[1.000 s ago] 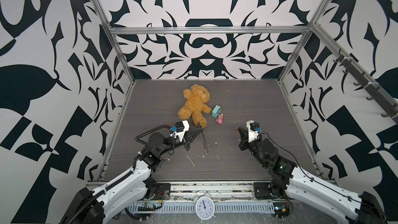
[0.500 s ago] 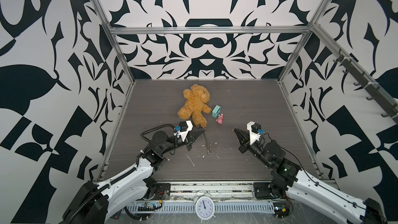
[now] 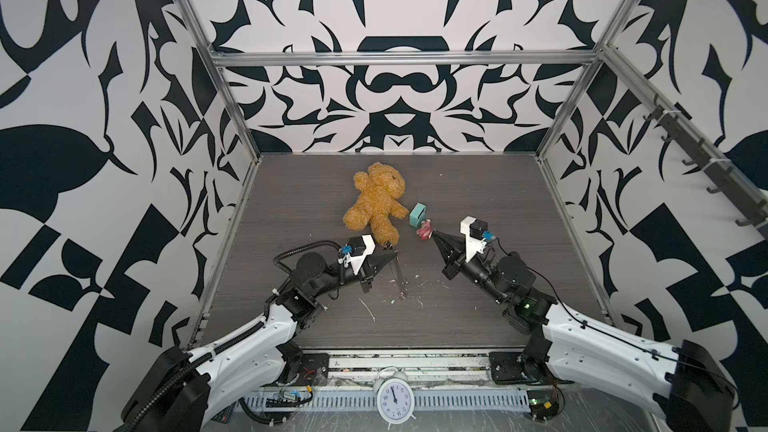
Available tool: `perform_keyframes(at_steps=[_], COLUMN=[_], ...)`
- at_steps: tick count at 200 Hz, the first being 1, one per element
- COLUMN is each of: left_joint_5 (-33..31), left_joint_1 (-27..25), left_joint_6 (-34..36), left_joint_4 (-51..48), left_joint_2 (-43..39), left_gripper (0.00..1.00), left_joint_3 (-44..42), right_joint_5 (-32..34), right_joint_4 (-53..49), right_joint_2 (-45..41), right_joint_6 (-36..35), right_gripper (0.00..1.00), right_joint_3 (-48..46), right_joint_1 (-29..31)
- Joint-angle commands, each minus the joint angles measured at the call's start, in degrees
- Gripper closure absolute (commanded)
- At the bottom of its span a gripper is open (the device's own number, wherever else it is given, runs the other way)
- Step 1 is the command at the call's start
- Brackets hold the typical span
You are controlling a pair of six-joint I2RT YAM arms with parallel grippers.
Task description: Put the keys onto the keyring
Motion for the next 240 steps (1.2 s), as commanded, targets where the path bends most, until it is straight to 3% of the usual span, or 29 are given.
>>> perform_keyframes(at_steps=[1,38,74,240], left_joint_5=[-1.03,-4.2,-5.36,-0.66], left_joint_1=[-0.29,-0.42,-0.46,-1.12], left_joint_6=[0.73,0.34,1.14,2.21], left_joint_4=[0.96,-0.43,-3.16,-2.91], left_joint_2=[0.48,-0.8,-1.21,1.25], left_gripper=[1.0,1.0,1.0,1.0], left_joint_3=[2.41,2.14,2.94,4.25], right_joint_5=[-4.34,-4.42,-8.99,-19.18], right_joint_4=[2.59,0.02,0.3,5.74], right_joint_2=[-2.76,-6.53,-3.69,7.41], right_joint_6=[-1.21,-1.47,-1.38,1.27], right_gripper=[1.0,1.0,1.0,1.0], right_joint_3=[0.3,-1.28,-0.15,2.17], right_joint_1=[0.05,0.08,0.08,0.08])
